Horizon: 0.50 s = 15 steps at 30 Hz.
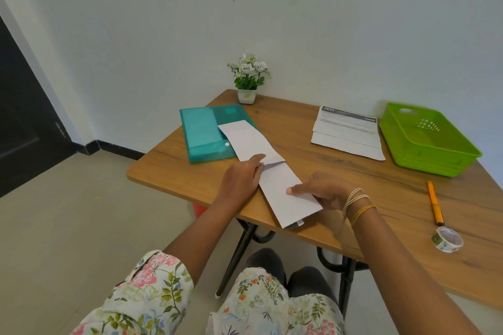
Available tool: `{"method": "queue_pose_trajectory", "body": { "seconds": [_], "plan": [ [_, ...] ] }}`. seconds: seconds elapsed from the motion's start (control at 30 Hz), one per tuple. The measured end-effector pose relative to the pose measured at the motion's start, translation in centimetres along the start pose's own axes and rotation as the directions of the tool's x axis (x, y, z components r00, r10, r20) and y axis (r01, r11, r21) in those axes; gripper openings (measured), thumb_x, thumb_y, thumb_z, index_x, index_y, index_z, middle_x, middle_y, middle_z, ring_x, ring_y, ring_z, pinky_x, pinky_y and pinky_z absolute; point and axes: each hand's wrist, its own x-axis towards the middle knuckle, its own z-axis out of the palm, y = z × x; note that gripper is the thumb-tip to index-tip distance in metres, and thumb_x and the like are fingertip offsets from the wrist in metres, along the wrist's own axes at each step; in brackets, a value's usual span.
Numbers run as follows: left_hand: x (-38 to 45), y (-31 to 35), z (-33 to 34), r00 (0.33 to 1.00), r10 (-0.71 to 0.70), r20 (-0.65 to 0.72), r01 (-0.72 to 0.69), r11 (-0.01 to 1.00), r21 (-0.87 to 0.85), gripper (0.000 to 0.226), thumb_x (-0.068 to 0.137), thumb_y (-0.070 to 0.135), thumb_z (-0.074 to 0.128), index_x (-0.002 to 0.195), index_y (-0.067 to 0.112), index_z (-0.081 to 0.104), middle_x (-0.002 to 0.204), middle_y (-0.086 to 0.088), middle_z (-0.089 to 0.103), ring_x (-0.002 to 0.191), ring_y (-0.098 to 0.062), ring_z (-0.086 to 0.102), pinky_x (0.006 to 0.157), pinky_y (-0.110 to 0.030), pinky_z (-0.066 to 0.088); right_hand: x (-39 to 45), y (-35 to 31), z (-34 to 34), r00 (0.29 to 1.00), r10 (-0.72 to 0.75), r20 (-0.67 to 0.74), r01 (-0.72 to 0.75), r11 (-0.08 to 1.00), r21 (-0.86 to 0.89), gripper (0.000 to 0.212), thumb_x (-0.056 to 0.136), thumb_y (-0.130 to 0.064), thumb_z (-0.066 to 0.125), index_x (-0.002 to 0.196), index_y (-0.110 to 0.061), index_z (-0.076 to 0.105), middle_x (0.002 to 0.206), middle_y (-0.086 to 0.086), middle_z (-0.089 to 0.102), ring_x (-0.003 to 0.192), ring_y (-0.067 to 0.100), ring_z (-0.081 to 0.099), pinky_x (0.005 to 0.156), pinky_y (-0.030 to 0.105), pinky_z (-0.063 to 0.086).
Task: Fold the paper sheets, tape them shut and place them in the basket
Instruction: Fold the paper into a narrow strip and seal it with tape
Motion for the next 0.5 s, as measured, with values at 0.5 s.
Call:
{"method": "queue_pose_trajectory", "body": {
  "seconds": [0.5],
  "plan": [
    [-0.2, -0.1, -0.1, 0.997, 0.074, -0.006, -0.075, 0.996, -0.058, 0.023, 0.091, 0.025, 0.061, 0.112, 0.019, 0.067, 0.097, 0.000, 0.073, 0.079, -0.012, 0.066, 0.066, -0.029, 0.056, 1.4, -0.6, 4.1, 0.918, -0.157, -0.364, 0.277, 0.911, 0.305, 0.018, 0.083, -0.022, 0.072, 0.085, -0.013, 0.057, 0.083, 0.007, 0.066, 0.069, 0.017, 0.064, 0.041, 0.020, 0.046]
  ]
}}
